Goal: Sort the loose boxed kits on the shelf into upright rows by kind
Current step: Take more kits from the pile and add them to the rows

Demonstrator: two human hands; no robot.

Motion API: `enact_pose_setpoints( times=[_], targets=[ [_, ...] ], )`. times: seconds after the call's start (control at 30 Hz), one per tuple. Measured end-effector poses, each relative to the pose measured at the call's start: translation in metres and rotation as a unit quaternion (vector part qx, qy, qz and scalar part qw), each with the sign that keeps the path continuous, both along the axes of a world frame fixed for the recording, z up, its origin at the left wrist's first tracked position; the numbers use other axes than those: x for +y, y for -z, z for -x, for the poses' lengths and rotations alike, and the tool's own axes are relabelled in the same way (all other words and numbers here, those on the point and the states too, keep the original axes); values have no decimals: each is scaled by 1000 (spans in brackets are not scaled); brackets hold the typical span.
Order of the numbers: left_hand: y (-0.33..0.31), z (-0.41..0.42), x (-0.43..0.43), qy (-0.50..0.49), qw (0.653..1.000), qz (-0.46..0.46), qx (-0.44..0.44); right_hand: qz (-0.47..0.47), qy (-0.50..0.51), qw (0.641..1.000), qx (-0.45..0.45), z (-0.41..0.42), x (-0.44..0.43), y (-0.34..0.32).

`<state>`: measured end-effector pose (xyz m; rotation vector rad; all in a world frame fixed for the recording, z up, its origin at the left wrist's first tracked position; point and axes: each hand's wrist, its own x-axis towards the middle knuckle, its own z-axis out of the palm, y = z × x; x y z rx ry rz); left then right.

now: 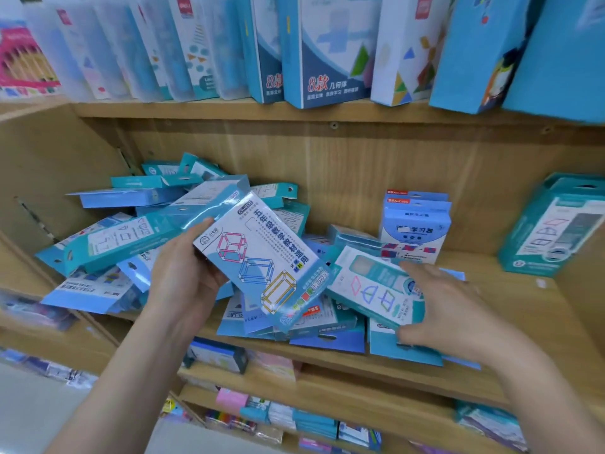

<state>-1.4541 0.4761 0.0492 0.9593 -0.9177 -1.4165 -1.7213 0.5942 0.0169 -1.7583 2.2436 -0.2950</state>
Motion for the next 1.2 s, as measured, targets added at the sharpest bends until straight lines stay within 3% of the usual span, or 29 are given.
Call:
enact_pose_setpoints(
  times=[0.23, 0.43, 0.7, 0.93, 1.2],
  targets=[
    [-10, 49, -7, 80, 996, 18, -28, 67, 66, 990, -105, 37, 33, -2],
    [-17, 124, -7, 178, 981, 45, -68, 161, 166, 945, -230, 85, 90, 11],
    [-24, 225, -5, 275, 949, 102, -117, 263, 316, 885, -217, 122, 116, 48],
    [-21, 288, -8, 291, 930, 166, -149, 237, 342, 893, -172, 137, 110, 57],
    [-4, 337, -24, 305, 909, 194, -207, 275, 352, 880, -161, 152, 83, 67]
  ],
)
